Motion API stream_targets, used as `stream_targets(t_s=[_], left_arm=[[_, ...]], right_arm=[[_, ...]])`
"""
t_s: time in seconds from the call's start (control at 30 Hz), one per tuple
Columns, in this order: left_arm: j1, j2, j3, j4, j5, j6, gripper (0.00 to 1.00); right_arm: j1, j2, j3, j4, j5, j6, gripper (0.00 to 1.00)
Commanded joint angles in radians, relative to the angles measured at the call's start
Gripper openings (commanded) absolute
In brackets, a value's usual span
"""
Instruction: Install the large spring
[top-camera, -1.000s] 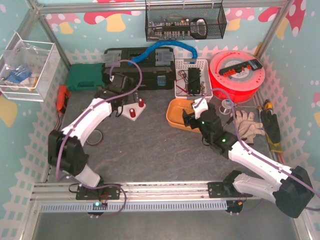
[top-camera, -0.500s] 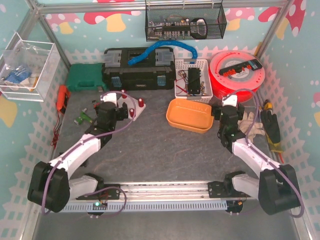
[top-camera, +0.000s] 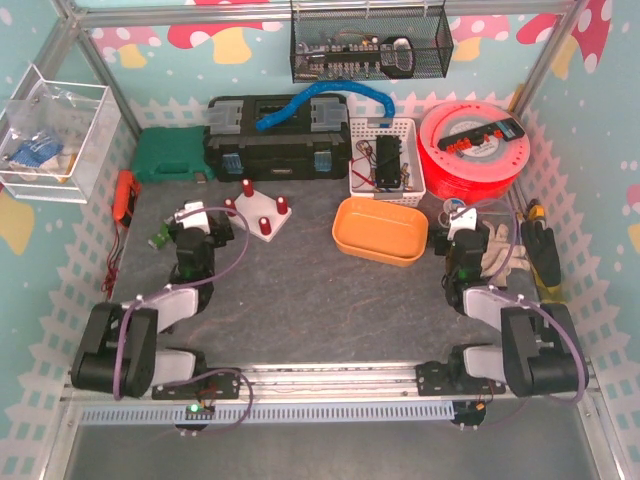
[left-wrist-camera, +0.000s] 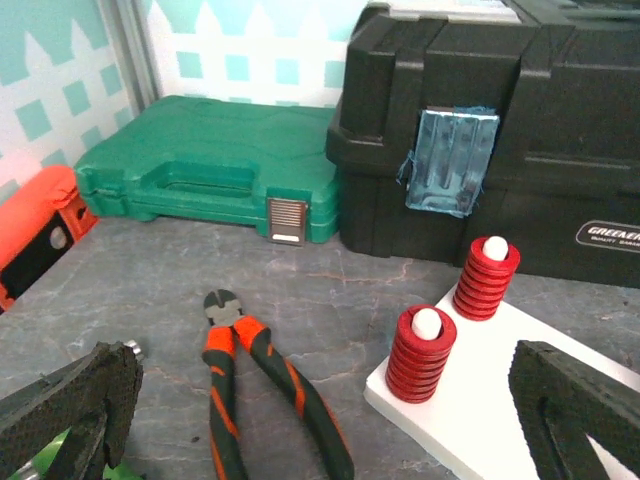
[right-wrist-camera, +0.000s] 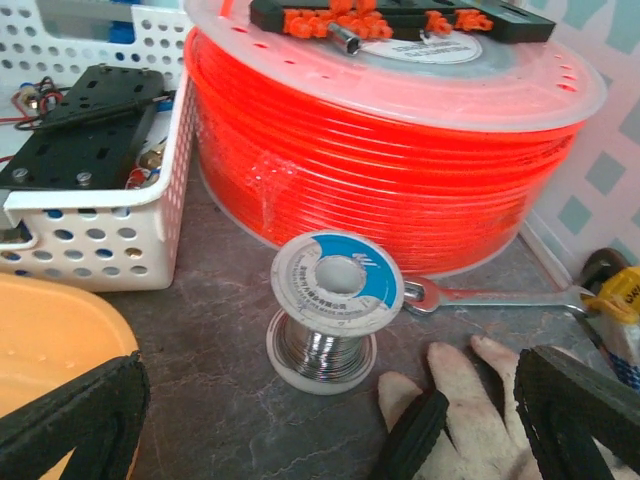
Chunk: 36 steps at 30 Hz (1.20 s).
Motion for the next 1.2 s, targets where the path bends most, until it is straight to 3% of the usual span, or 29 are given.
stream_targets(t_s=[0.0,0.2,0.27,0.53,0.63,0.7,0.8,1.17], left_arm=[[0.006,0.109,-0.009,0.205,0.053,0.042,0.99],[0.026,0.21,0.05,0.205,0.09,0.021,0.99],[0.025,0.23,0.013,0.31,0.149,0.037,0.99],[0.031,0.22,-0.095,0.489,0.117,0.006,0.99],[0.034,0.283,-0.181,0.717,0.096,0.01,0.99],[0.036,0.246,-0.16,0.622,0.106,-0.012,0.99],[0.038,0.254,-0.142,0.602,0.103,-0.012,0.99],[0.037,0.261,-0.145,0.617,0.099,-0.008,0.99]], right_arm=[[-0.026,0.06,-0.032,0.217,-0.122,-0.064,0.99],[-0.042,0.152,-0.001,0.296,-0.172,-0.086,0.99],[-0.044,0.174,0.009,0.317,-0.203,-0.113,0.99],[-0.09,0.277,-0.112,0.635,-0.24,-0.09,0.99],[-0.09,0.273,-0.106,0.617,-0.236,-0.086,0.99],[-0.091,0.264,-0.099,0.585,-0.233,-0.083,0.99],[-0.09,0.267,-0.098,0.594,-0.228,-0.086,0.99],[-0.09,0.266,-0.099,0.595,-0.229,-0.087,0.99]])
